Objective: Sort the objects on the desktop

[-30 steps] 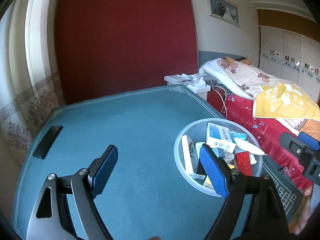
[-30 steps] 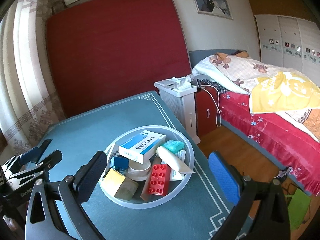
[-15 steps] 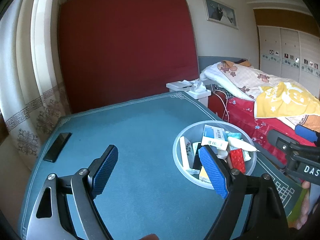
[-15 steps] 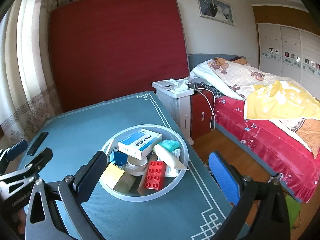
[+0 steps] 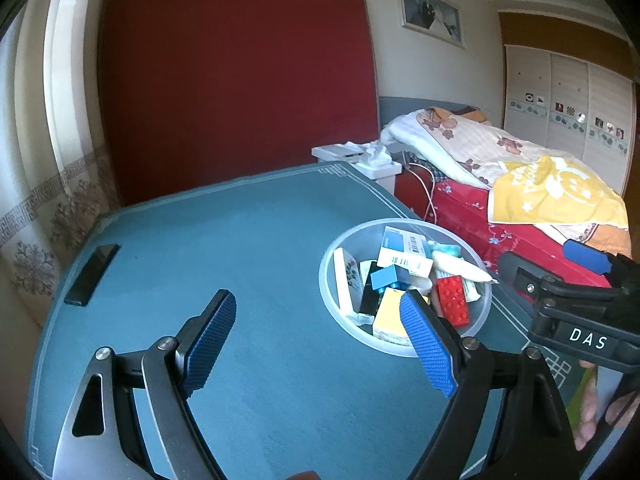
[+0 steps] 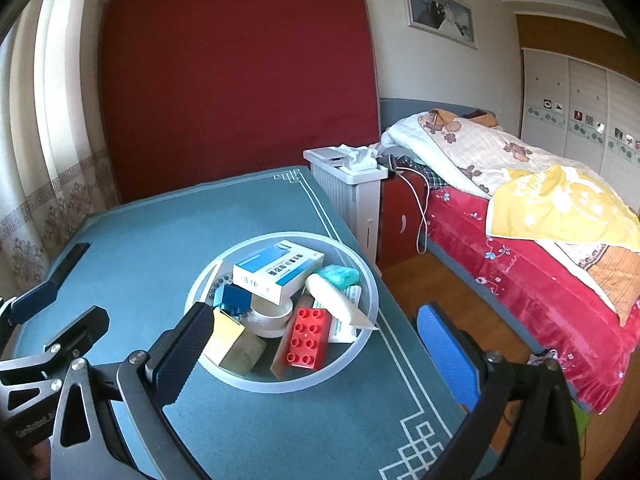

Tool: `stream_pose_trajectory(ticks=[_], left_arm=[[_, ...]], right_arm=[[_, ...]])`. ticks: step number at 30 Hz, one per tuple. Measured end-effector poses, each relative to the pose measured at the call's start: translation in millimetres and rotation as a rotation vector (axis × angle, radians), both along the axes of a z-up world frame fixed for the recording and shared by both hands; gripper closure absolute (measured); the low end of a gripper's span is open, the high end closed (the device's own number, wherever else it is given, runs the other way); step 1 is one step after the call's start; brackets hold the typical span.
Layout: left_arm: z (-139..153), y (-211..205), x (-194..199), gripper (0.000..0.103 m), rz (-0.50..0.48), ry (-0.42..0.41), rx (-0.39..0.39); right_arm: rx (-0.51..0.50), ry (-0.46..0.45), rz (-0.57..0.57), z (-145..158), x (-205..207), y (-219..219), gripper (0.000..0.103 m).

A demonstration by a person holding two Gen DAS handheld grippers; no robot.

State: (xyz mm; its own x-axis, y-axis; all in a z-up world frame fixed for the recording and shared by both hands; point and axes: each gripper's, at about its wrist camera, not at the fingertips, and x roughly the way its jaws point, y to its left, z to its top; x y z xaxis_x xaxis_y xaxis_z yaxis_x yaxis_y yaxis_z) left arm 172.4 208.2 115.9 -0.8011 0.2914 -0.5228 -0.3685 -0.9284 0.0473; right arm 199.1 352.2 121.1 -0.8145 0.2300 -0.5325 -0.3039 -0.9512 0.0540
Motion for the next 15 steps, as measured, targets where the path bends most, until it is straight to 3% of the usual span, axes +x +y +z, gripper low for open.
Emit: stream_pose_trajectory(ticks=[15], left_arm=[[-4.5, 1.4, -0.8, 0.016, -0.007, -0.021, -0.019]], right_arm=[[0.002, -0.003, 0.000, -0.1, -0.9, -0.3, 0.001]])
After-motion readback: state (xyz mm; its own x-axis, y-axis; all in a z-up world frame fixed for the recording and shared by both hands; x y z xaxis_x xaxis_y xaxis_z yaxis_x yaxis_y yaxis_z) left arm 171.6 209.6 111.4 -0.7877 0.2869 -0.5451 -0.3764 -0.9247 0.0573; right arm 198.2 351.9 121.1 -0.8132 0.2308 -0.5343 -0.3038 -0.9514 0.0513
